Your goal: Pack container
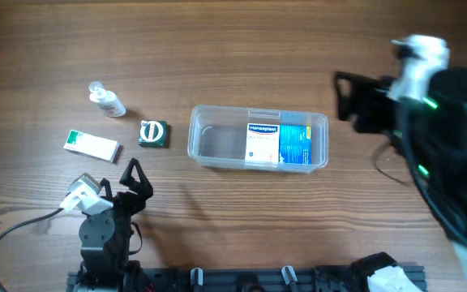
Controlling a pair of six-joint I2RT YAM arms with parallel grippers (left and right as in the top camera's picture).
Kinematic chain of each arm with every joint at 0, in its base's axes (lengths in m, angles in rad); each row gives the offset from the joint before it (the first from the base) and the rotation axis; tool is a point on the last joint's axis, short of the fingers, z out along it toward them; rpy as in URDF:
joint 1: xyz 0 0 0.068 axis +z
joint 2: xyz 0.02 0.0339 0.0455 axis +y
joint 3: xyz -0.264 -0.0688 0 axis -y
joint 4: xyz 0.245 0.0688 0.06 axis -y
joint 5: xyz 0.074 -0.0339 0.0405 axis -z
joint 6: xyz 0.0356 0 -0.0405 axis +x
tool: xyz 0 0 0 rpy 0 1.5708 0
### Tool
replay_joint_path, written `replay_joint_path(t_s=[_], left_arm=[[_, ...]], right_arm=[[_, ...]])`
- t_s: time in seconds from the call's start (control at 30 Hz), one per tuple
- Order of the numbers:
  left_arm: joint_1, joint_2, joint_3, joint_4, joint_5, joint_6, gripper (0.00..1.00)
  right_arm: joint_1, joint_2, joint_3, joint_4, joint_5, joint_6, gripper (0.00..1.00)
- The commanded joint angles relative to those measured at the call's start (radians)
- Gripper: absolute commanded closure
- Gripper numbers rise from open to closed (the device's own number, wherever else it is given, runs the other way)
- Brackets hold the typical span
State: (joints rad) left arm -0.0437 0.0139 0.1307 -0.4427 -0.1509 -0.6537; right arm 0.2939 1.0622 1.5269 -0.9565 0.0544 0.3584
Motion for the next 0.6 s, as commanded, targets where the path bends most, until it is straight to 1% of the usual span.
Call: replay_joint_path(t_s=[0.0,0.2,0.33,0.4,0.53,0.57], left_arm=[[0.008,-0.007,-0.002,0.002,0.005,-0.010,0.00],[0.007,-0.007,-0.002,0.006,0.018,-0.013,0.00],[0.008,-0.007,0.001,0.009,0.129,-0.011,0.01],[0.008,-0.007,0.022,0.009,0.162,0.020,0.00],[0.008,0.023,0.132,0.009,0.161,0.025,0.01],[0.008,0.116,0.275,0.004,0.150,0.054,0.01]], right_arm=[[-0.040,-0.058,-0.001,-0.005,0.041,-0.026,0.00],[-0.040,-0.098,-0.002,-0.037,0.051,-0.025,0.00],[-0.040,-0.083,-0.002,-0.074,0.051,-0.025,0.00],[-0.040,-0.072,-0.002,-0.084,0.051,-0.024,0.00],[-0.040,-0.041,-0.002,-0.094,0.051,-0.022,0.00],[-0.040,-0.011,-0.002,-0.096,0.051,-0.015,0.00]])
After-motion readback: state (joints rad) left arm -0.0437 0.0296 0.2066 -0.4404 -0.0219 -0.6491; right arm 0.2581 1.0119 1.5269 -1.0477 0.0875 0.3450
